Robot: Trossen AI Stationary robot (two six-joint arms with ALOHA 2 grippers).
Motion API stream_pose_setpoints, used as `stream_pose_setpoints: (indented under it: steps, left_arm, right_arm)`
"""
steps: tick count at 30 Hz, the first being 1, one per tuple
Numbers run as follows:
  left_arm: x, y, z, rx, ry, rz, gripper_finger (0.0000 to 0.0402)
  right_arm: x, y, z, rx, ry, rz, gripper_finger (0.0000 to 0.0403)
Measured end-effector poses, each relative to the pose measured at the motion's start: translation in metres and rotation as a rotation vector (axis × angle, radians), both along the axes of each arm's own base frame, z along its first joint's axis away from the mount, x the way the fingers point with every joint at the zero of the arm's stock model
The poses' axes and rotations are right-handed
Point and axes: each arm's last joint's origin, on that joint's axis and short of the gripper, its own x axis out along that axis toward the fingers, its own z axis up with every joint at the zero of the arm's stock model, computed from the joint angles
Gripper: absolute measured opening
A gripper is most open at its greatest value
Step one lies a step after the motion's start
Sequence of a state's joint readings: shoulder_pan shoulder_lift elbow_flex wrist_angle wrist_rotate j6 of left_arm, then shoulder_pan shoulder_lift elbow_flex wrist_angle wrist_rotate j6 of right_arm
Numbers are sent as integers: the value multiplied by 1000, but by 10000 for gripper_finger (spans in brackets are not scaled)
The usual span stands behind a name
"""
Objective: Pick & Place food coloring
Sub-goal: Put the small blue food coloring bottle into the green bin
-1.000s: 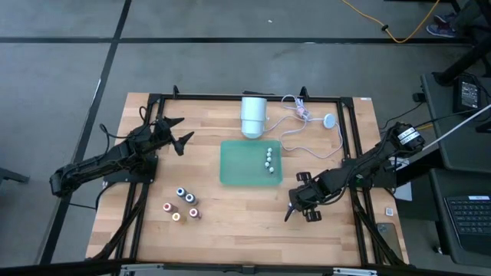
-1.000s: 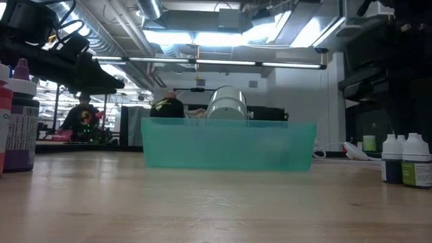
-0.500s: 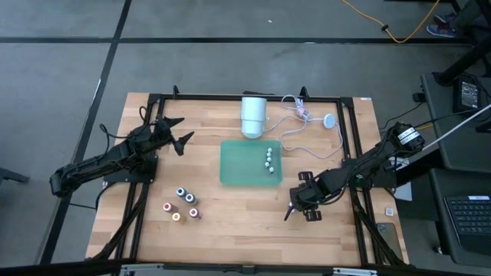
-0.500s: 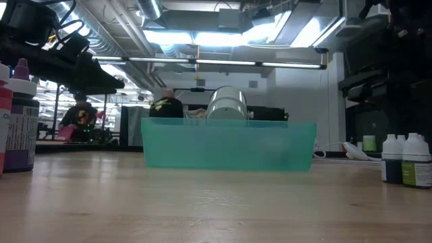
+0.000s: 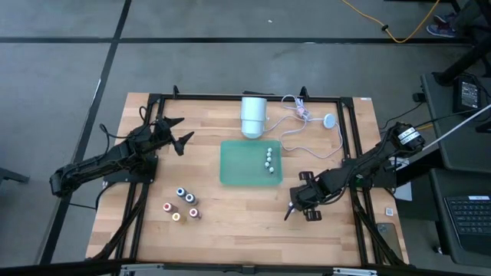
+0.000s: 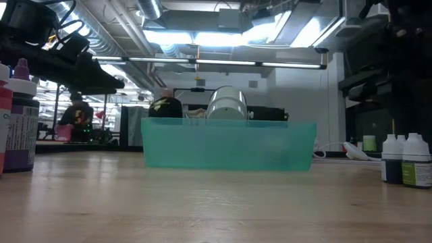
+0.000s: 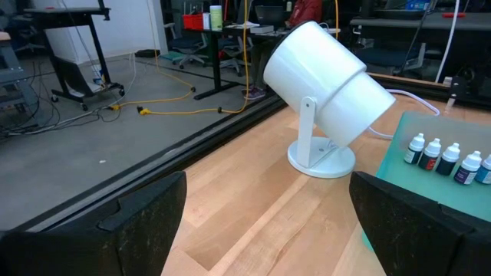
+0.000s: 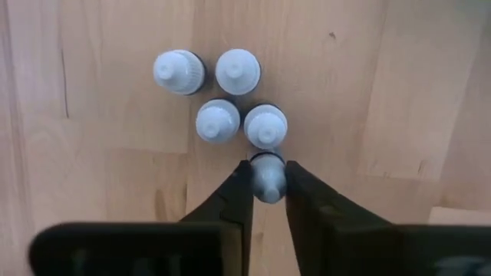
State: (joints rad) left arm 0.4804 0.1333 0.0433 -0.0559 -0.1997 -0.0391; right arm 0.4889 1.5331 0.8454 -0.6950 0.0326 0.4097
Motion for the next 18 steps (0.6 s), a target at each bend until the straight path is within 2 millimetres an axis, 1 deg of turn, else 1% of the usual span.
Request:
stream_pose_setpoints:
  steps: [4,8,10,14,18]
  left_arm:
    - [0,0,0,0,0,0,361]
    - [0,0,0,0,0,0,361]
    - [0,0,0,0,0,0,361]
    - [0,0,0,0,0,0,361]
    - [0,0,0,0,0,0,361]
  right_arm:
    - [-3,-2,5,-26,52,-5,57]
    - [-9,-5,20,-60,115,-9,73]
    - [-9,-6,29,-75,144,-11,73]
    - [-6,-9,52,-93,181,-24,57]
    - [4,-13,75,-84,168,-49,61]
